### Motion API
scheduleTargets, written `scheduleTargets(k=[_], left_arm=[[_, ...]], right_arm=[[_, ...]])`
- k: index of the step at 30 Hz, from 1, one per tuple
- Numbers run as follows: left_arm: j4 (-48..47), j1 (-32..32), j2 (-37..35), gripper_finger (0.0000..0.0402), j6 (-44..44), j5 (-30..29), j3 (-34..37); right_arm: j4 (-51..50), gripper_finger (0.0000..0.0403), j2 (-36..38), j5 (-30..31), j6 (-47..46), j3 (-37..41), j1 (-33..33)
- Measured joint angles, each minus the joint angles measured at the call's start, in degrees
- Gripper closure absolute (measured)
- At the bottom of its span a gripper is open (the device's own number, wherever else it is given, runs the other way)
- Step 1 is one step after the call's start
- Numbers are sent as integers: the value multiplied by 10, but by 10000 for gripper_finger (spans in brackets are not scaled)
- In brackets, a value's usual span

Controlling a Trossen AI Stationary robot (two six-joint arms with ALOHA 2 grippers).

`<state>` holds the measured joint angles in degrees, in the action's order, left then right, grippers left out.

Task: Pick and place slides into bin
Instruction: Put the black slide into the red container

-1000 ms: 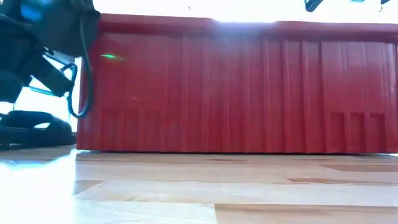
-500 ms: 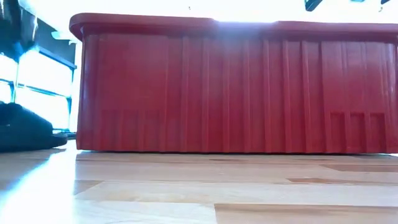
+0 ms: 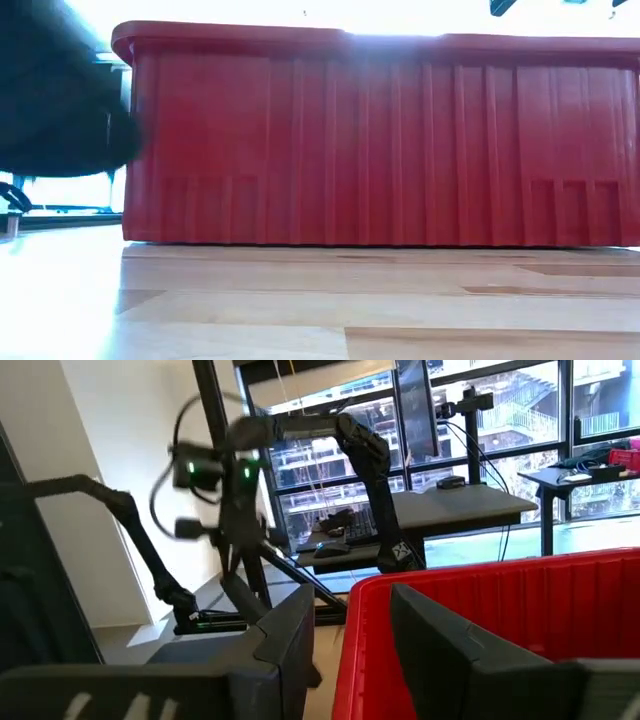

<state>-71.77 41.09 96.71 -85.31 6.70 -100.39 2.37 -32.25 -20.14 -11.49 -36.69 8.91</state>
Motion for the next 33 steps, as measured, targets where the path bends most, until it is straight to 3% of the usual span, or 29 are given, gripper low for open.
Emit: scheduleTargets(k=[3, 9, 14, 18, 26, 33], left_arm=[[-35, -2, 9, 401, 43, -52, -75], [-44, -17, 33, 401, 212, -170, -202], [-77, -47, 38, 401, 360, -287, -256], [-184, -83, 39, 401, 412, -373, -290], [-183, -202, 26, 401, 638, -389, -290], [-182, -309, 34, 401, 759, -387, -286]], right_arm=[[0, 281, 0, 0, 0, 0, 0], [0, 281, 0, 0, 1, 0, 0], [0, 281, 0, 0, 17, 0, 0], [6, 281, 0, 9, 15, 0, 0], [15, 281, 0, 81, 15, 0, 0], [19, 281, 0, 82, 15, 0, 0]])
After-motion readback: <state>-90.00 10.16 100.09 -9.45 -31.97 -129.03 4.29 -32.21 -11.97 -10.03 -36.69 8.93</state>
